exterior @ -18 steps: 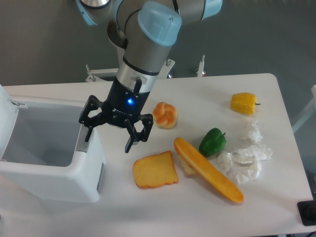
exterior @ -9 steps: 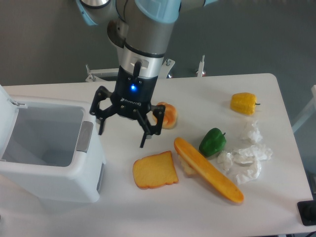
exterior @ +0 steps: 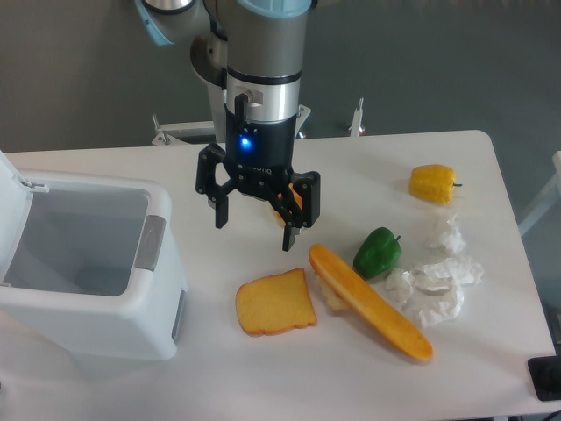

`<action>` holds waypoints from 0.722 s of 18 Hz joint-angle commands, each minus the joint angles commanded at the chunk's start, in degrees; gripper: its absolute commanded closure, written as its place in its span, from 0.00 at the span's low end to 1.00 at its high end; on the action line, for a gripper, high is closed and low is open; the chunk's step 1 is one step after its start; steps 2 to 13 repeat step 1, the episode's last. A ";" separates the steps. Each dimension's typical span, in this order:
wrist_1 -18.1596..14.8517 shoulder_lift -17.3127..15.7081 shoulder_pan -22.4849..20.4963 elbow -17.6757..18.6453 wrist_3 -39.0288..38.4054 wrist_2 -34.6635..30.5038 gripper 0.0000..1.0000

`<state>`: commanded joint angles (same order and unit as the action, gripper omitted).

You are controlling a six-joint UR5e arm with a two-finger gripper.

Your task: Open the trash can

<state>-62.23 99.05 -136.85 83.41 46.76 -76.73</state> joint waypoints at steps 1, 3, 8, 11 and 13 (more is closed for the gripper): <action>0.00 0.00 0.00 0.00 0.00 0.00 0.00; 0.00 0.00 0.00 0.00 0.00 0.00 0.00; 0.00 0.00 0.00 0.00 0.00 0.00 0.00; 0.00 0.00 0.00 0.00 0.00 0.00 0.00; 0.00 0.00 0.00 0.00 0.00 0.00 0.00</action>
